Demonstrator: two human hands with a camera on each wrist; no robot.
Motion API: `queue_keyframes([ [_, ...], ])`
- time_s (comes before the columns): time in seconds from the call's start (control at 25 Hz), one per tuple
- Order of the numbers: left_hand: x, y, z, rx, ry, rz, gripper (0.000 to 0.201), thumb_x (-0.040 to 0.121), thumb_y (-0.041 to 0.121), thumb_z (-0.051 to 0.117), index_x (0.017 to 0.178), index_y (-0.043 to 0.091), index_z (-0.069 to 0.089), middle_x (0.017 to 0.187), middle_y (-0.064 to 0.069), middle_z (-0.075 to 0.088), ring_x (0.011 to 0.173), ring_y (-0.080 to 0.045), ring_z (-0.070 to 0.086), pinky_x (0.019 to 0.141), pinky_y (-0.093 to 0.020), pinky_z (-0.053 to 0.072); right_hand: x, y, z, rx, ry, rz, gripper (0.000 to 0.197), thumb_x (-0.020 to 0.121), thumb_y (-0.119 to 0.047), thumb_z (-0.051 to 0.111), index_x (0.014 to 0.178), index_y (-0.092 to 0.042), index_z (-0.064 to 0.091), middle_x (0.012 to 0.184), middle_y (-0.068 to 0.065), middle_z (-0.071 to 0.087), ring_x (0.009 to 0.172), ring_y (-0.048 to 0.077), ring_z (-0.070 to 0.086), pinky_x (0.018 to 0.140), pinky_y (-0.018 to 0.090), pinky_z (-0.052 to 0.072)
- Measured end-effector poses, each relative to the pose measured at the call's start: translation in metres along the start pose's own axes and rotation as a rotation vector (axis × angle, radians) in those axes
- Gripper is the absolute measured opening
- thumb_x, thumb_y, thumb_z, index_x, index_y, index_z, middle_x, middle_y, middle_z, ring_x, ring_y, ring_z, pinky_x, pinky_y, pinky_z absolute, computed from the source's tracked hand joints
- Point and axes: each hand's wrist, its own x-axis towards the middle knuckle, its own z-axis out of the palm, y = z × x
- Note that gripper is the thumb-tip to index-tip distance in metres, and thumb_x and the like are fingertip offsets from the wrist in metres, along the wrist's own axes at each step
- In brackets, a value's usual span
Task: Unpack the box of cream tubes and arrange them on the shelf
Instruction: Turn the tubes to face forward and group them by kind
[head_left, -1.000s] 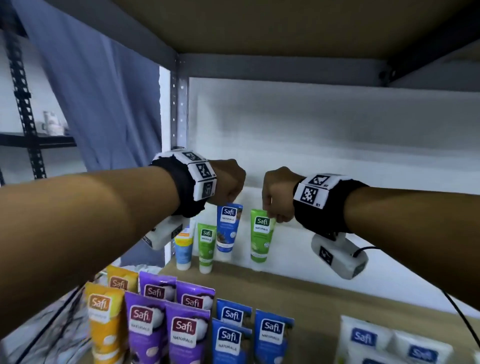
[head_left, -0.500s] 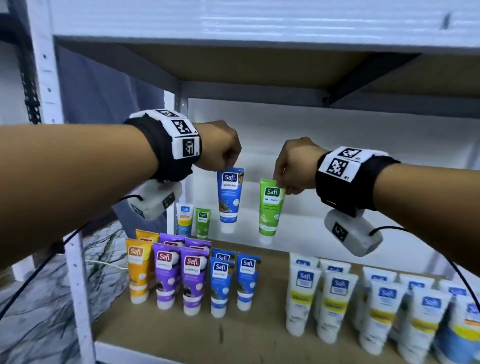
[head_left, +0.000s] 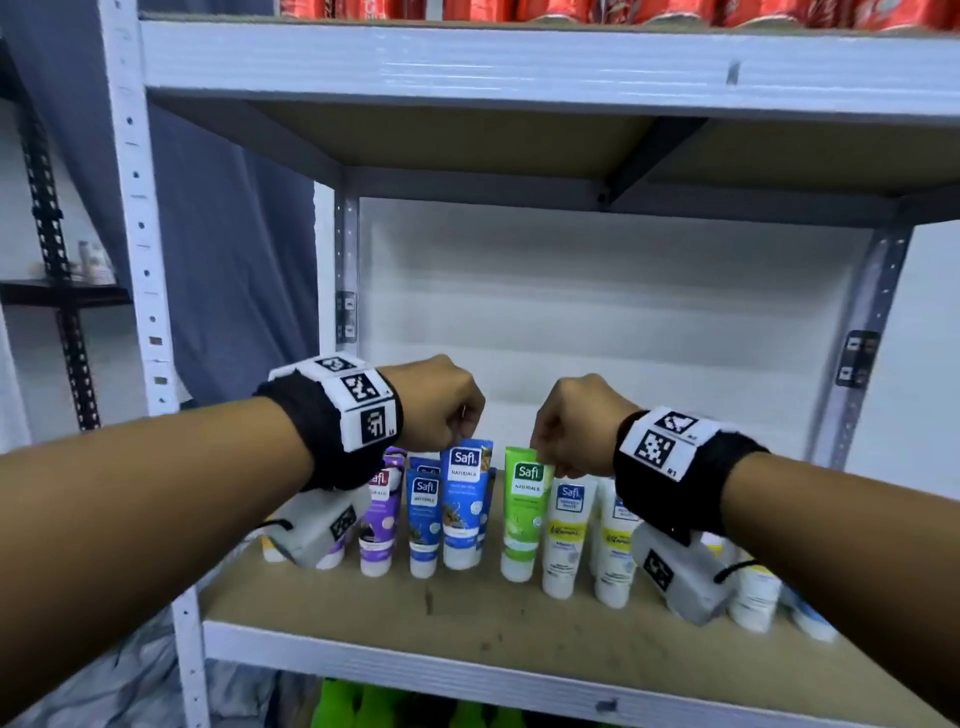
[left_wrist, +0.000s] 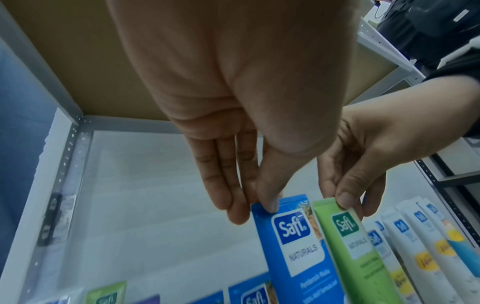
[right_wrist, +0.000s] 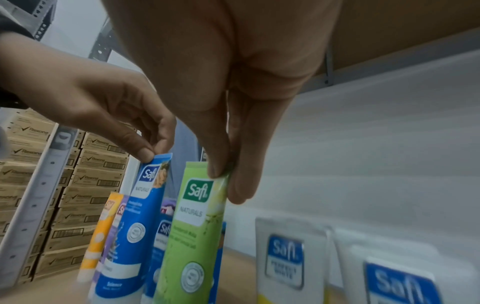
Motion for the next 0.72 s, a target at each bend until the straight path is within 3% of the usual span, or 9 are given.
queue_keyframes([
  [0.16, -0.004, 0.003, 0.034, -0.042, -0.020, -0.023, 0.022, 0.081, 0.005, 0.054, 0.091, 0.016, 0.071, 0.085, 0.004, 0.071, 0.074, -0.006, 0.053, 0.062, -0.014, 0.039, -0.006, 0.013, 0.033, -0.072, -0.001, 0.002, 0.012, 0.078, -0.002, 0.069, 0.081, -0.010, 0.076, 0.084, 0.008, 0.072, 0.074, 0.024, 0.071, 0.073, 0.035, 0.060],
  [0.32, -0.003, 0.001, 0.060, -0.108, -0.020, -0.054, 0.017, 0.084, 0.006, 0.057, 0.090, 0.016, 0.070, 0.087, 0.003, 0.069, 0.079, -0.012, 0.058, 0.072, -0.024, 0.049, -0.006, 0.022, 0.060, -0.102, 0.013, 0.029, 0.017, 0.081, -0.005, 0.065, 0.086, -0.016, 0.076, 0.097, 0.008, 0.070, 0.088, 0.027, 0.068, 0.080, 0.035, 0.057],
  [0.44, -0.003, 0.003, 0.072, -0.146, -0.007, -0.064, 0.018, 0.083, 0.004, 0.054, 0.088, 0.014, 0.068, 0.086, 0.000, 0.069, 0.084, -0.015, 0.062, 0.078, -0.031, 0.054, -0.004, 0.028, 0.069, -0.092, 0.042, 0.041, 0.020, 0.082, -0.008, 0.061, 0.086, -0.020, 0.076, 0.098, 0.007, 0.070, 0.088, 0.026, 0.067, 0.080, 0.034, 0.057],
  [0.6, -0.003, 0.001, 0.090, -0.170, 0.045, -0.090, 0.014, 0.083, 0.009, 0.056, 0.086, 0.019, 0.066, 0.078, 0.006, 0.059, 0.077, -0.013, 0.056, 0.075, -0.030, 0.053, -0.010, 0.031, 0.074, -0.018, 0.073, 0.062, 0.020, 0.083, -0.007, 0.063, 0.092, -0.020, 0.075, 0.097, 0.004, 0.069, 0.090, 0.022, 0.065, 0.078, 0.027, 0.053],
  [0.72, -0.006, -0.005, 0.103, -0.248, 0.113, -0.143, 0.012, 0.085, 0.013, 0.057, 0.089, 0.020, 0.066, 0.083, 0.005, 0.064, 0.081, -0.014, 0.060, 0.074, -0.027, 0.051, -0.016, 0.034, 0.083, 0.054, 0.113, 0.102, 0.024, 0.079, -0.007, 0.069, 0.098, -0.021, 0.073, 0.100, 0.000, 0.070, 0.094, 0.017, 0.063, 0.077, 0.022, 0.047],
])
